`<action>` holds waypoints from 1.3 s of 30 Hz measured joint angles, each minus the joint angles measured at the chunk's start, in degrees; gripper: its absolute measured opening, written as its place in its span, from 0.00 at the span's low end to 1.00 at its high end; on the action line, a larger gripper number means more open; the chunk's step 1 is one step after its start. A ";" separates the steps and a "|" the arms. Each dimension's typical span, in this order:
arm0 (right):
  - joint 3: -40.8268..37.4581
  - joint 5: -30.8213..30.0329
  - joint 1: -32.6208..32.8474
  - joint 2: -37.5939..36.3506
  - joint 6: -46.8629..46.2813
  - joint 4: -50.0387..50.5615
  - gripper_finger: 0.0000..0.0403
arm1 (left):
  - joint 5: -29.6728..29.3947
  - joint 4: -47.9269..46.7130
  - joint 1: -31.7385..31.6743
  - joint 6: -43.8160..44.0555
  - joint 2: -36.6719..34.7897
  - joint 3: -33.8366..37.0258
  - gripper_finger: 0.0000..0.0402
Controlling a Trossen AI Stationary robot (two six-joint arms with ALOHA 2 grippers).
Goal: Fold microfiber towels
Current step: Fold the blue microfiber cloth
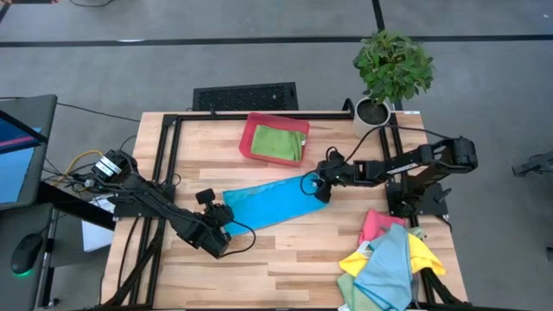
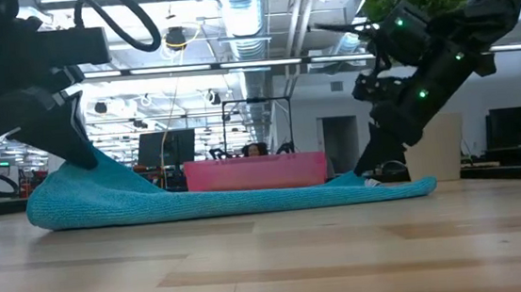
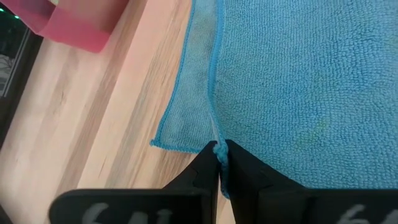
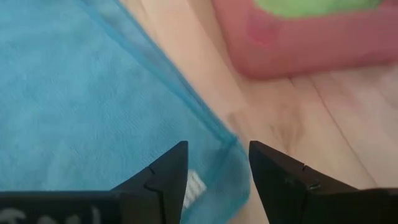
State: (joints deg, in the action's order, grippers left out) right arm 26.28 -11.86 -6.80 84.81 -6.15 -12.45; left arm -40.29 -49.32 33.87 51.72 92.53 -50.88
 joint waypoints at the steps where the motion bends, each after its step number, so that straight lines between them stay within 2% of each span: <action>1: 0.00 0.02 0.01 -0.02 0.04 -0.57 0.48 | 0.00 0.01 0.00 0.00 0.00 0.01 0.05; 8: 0.13 0.07 0.01 1.76 0.54 -4.08 0.46 | 0.44 -0.01 0.00 -0.20 0.00 -0.01 0.05; 11: 0.11 0.06 -0.01 1.78 1.42 -3.82 0.42 | 0.48 0.00 0.00 -0.20 0.00 -0.01 0.05; 23: 0.13 0.04 0.03 1.78 1.77 -2.56 0.04 | -0.04 0.00 0.00 -0.17 0.00 -0.01 0.05; 29: 1.02 -0.85 1.76 -0.82 1.22 -1.58 0.03 | -0.11 -0.01 -0.01 -0.44 0.00 -0.01 0.05; 39: 1.88 -7.21 4.58 -13.22 -2.86 15.12 0.02 | -1.03 -0.16 -2.01 -1.01 -0.04 -0.06 0.05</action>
State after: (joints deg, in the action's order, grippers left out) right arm 28.16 -19.07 -2.22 71.59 -9.00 2.67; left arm -41.32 -49.48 31.85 50.71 92.49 -50.94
